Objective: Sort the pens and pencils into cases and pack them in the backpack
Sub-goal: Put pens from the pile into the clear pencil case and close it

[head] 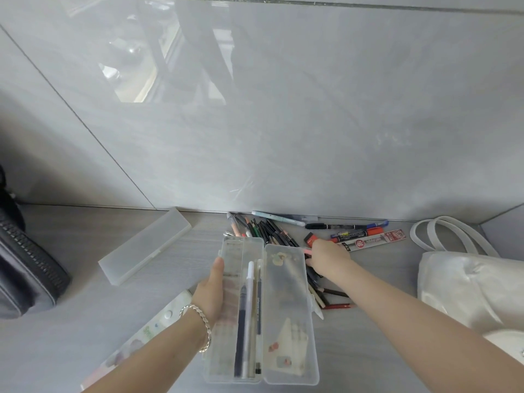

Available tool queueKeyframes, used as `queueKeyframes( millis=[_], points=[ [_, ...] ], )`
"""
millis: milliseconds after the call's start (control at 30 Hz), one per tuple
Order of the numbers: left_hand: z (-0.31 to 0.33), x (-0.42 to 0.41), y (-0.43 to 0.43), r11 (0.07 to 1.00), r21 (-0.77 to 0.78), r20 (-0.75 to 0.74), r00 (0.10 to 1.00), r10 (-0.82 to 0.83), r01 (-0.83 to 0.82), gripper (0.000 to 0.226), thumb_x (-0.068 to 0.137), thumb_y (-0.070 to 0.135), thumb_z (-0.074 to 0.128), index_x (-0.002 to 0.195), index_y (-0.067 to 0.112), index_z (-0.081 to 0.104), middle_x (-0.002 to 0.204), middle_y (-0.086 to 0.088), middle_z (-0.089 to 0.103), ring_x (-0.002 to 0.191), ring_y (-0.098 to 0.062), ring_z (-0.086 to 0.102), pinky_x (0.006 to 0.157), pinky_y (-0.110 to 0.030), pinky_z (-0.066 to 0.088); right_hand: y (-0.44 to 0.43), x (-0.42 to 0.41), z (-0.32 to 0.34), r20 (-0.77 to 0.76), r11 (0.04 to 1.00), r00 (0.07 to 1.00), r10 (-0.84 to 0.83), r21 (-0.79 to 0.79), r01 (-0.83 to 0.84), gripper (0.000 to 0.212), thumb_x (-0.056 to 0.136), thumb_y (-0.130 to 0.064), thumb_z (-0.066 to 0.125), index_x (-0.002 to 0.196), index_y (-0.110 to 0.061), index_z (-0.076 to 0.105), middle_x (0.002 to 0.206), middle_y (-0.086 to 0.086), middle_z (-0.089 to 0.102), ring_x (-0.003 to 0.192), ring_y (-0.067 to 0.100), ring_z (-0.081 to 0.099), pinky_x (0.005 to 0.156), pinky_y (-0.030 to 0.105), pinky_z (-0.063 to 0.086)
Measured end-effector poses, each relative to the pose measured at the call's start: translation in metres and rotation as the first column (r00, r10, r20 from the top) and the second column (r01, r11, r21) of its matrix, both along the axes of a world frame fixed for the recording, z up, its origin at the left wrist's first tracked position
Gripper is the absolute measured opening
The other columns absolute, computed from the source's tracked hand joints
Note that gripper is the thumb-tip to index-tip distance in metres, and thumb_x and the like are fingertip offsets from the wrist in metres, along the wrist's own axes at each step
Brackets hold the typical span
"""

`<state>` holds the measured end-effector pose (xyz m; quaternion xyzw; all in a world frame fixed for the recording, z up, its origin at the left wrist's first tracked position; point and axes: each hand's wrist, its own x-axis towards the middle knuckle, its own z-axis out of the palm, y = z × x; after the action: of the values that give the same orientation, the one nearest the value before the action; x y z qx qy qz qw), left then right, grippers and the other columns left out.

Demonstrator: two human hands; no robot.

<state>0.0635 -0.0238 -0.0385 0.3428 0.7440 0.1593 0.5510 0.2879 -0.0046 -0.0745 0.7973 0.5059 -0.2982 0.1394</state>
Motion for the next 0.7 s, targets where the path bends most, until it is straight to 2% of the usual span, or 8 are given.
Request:
queueKeyframes(
  millis=[100,167,267,333,400,533,600,700],
  points=[
    [0.002,-0.001,-0.001,1.000,0.016,0.019,1.000,0.013,-0.014,0.052,0.096,0.052,0.026,0.102,0.009,0.053,0.070,-0.002,0.050,0.064,-0.013,0.048,0.050,-0.025,0.034,-0.005,0.000,0.003,-0.101,0.999,0.994,-0.045,0.004,0.046,0.030,0.094,-0.026,0.049,0.116,-0.007,0.055,0.111,0.013,0.062,0.104,0.031,0.059,0.070,0.027,0.038],
    [0.004,-0.002,-0.002,0.999,0.024,0.031,0.999,0.038,-0.039,0.050,0.096,0.052,0.025,0.099,0.009,0.050,0.071,-0.001,0.049,0.064,-0.013,0.047,0.053,-0.026,0.033,-0.010,0.005,0.010,-0.203,0.987,0.972,-0.116,0.083,0.135,0.027,0.096,-0.031,0.046,0.114,-0.016,0.059,0.101,0.010,0.064,0.088,0.028,0.061,0.066,0.026,0.037],
    [0.004,-0.002,-0.004,0.999,0.006,0.040,0.999,0.036,-0.036,0.068,0.094,0.057,0.024,0.119,0.001,0.053,0.086,-0.007,0.056,0.078,-0.020,0.053,0.074,-0.030,0.040,-0.018,0.007,0.038,-0.287,0.903,0.935,-0.208,0.312,0.297,0.028,0.096,-0.035,0.043,0.078,-0.015,0.051,0.066,-0.005,0.052,0.058,0.019,0.048,0.052,0.028,0.034],
    [0.001,0.000,-0.007,1.000,-0.011,0.043,0.999,0.022,-0.021,0.075,0.091,0.061,0.023,0.127,0.002,0.052,0.105,-0.013,0.062,0.096,-0.027,0.058,0.089,-0.036,0.045,-0.027,-0.005,0.063,-0.312,0.869,0.939,-0.146,0.413,0.272,0.031,0.095,-0.036,0.043,0.072,-0.016,0.044,0.062,-0.003,0.047,0.056,0.017,0.044,0.046,0.025,0.030],
    [0.001,0.006,-0.013,1.000,-0.003,0.046,0.999,-0.003,0.003,0.077,0.090,0.063,0.022,0.131,0.004,0.050,0.119,-0.014,0.059,0.109,-0.030,0.055,0.098,-0.038,0.043,-0.038,-0.029,0.088,-0.413,0.873,0.909,-0.051,0.424,0.242,0.032,0.095,-0.034,0.043,0.067,-0.019,0.041,0.061,-0.004,0.046,0.052,0.012,0.041,0.041,0.018,0.029],
    [0.008,0.022,-0.027,0.991,0.085,0.040,0.993,-0.108,0.104,0.069,0.093,0.057,0.021,0.118,0.005,0.059,0.105,-0.010,0.061,0.099,-0.026,0.056,0.085,-0.031,0.040,-0.053,-0.074,0.095,-0.631,0.913,0.774,-0.042,0.291,0.286,0.031,0.096,-0.027,0.044,0.065,-0.026,0.037,0.057,-0.006,0.039,0.047,0.008,0.035,0.039,0.011,0.031],
    [0.009,0.027,-0.033,0.988,0.109,0.065,0.991,-0.120,0.113,0.065,0.093,0.056,0.023,0.112,0.006,0.061,0.101,-0.009,0.065,0.094,-0.024,0.061,0.079,-0.031,0.044,-0.055,-0.085,0.088,-0.631,0.901,0.773,-0.060,0.299,0.315,0.025,0.095,-0.028,0.043,0.070,-0.027,0.041,0.057,-0.006,0.042,0.048,0.009,0.039,0.045,0.020,0.033],
    [0.012,0.029,-0.039,0.985,0.137,0.070,0.990,-0.119,0.109,0.055,0.095,0.052,0.024,0.097,0.010,0.059,0.080,0.002,0.058,0.071,-0.009,0.054,0.058,-0.021,0.036,-0.061,-0.090,0.082,-0.626,0.874,0.774,-0.093,0.321,0.365,0.027,0.095,-0.030,0.043,0.068,-0.028,0.041,0.057,-0.006,0.044,0.048,0.010,0.041,0.046,0.022,0.032]
  ],
)
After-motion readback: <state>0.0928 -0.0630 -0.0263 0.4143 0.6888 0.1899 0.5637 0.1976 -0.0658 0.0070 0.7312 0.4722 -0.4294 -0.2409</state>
